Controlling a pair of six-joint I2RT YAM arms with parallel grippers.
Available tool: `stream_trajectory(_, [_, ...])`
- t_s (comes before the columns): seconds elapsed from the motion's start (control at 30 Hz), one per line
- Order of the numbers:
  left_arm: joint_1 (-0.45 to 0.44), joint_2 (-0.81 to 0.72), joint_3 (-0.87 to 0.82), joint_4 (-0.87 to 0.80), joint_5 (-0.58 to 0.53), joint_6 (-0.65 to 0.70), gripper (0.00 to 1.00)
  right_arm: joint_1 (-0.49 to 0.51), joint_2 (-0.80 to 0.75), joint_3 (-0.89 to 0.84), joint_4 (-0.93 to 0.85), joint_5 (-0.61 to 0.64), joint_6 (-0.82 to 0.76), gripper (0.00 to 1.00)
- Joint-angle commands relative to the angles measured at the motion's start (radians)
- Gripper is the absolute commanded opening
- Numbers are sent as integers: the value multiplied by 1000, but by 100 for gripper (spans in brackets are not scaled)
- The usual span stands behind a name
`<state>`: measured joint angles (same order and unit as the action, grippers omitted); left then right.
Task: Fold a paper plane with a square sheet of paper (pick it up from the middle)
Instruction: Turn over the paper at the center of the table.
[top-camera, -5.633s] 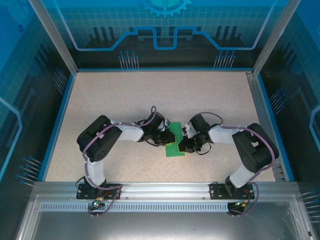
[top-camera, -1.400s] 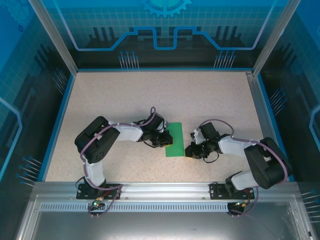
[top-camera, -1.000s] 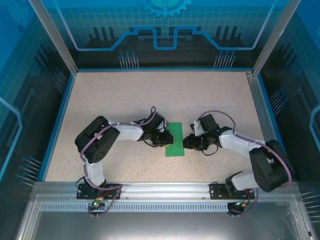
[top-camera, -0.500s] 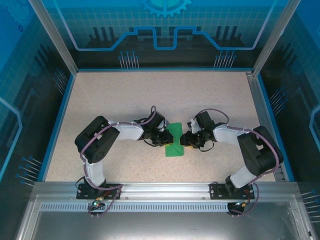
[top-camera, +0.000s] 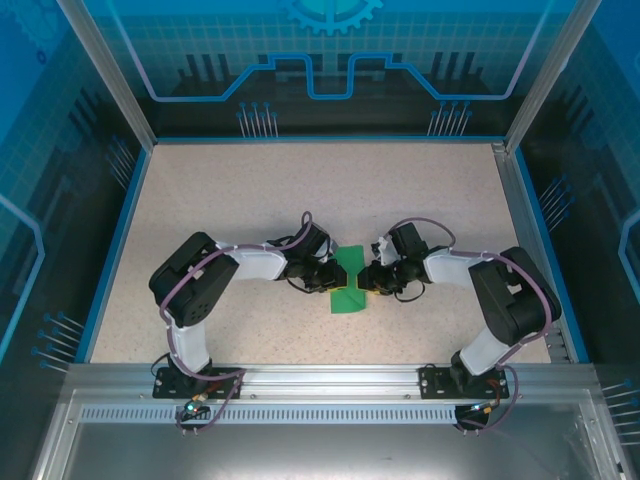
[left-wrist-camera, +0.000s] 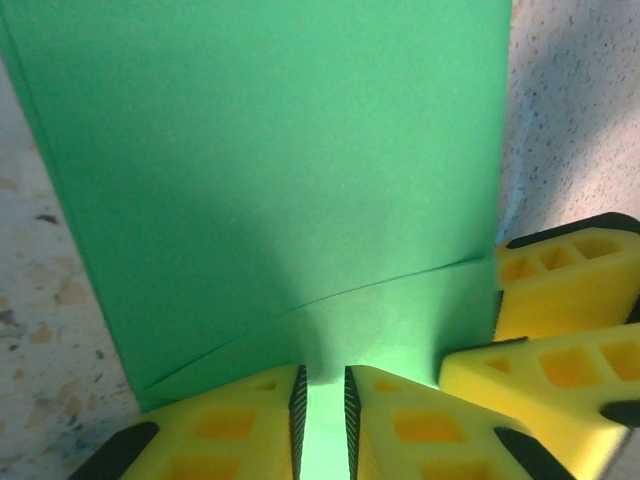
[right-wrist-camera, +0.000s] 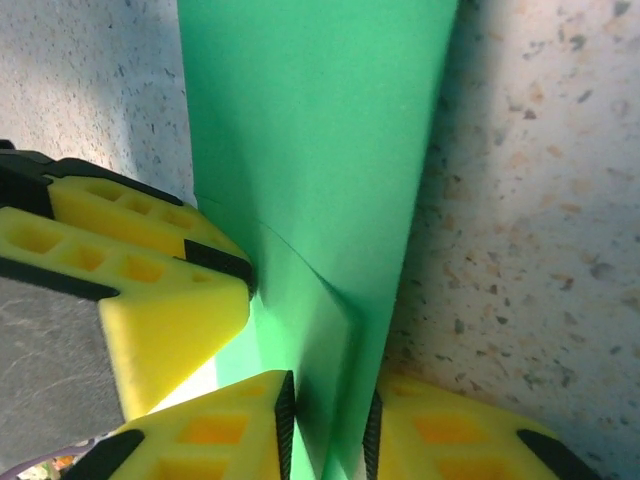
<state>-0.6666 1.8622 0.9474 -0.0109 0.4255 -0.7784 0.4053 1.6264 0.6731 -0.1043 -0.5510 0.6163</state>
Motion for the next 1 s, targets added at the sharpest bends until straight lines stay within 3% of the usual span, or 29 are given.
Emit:
stream_trajectory(0.0, [4, -63, 12, -10, -19, 0, 25, -11, 10, -5, 15, -28, -2, 21])
stream_trajectory(0.17, [16, -190, -43, -17, -120, -15, 32, -11, -48, 35, -62, -10, -28, 11])
stream_trajectory(0.3, [53, -339, -105, -70, -242, -25, 37, -8, -138, 110, -243, 79, -80, 6])
stream_trajectory(0.4, [87, -451, -147, -126, -330, -22, 40, 17, -213, 216, -459, 252, -126, 6])
stream_trajectory(0.5, [115, -552, -176, -194, -417, -20, 45, 92, -243, 371, -714, 562, -146, 6])
stream_trajectory(0.63, [140, -649, -216, -253, -518, -25, 50, 240, -161, 577, -1048, 991, -63, 7])
stream_trajectory(0.73, [149, -692, -235, -296, -587, -43, 52, 322, -52, 692, -1241, 1153, 45, 6])
stream_trajectory(0.83, [156, -723, -241, -346, -652, -72, 52, 393, 60, 765, -1339, 1235, 133, 8])
stream_trajectory(0.97, [159, -765, -251, -402, -737, -105, 54, 443, 203, 828, -1319, 1173, 158, 9])
